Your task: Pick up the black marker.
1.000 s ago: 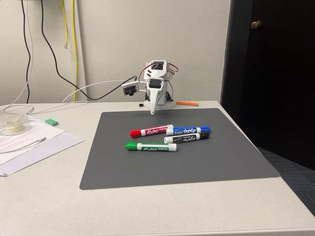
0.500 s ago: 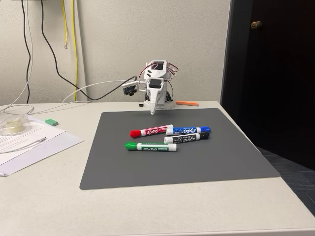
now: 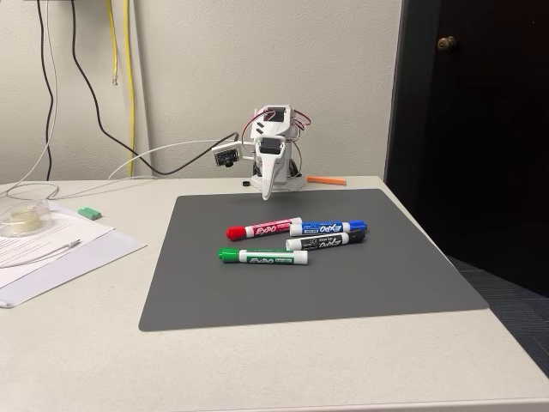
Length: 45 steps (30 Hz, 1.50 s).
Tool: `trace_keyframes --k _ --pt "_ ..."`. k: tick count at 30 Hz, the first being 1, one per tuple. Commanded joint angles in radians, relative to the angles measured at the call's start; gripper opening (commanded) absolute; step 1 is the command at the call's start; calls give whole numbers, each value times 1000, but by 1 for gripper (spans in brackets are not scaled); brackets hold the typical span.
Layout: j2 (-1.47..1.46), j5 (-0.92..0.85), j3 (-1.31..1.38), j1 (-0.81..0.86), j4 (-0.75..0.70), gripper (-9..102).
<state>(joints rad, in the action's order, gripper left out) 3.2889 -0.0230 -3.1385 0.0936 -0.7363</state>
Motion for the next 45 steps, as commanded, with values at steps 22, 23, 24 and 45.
trace_keyframes --k 22,23,24,45 --pt "6 38 6 -2 8 0" --pt "6 38 6 -2 9 0" --pt "6 40 5 0 9 0" --pt "6 64 15 -26 152 0"
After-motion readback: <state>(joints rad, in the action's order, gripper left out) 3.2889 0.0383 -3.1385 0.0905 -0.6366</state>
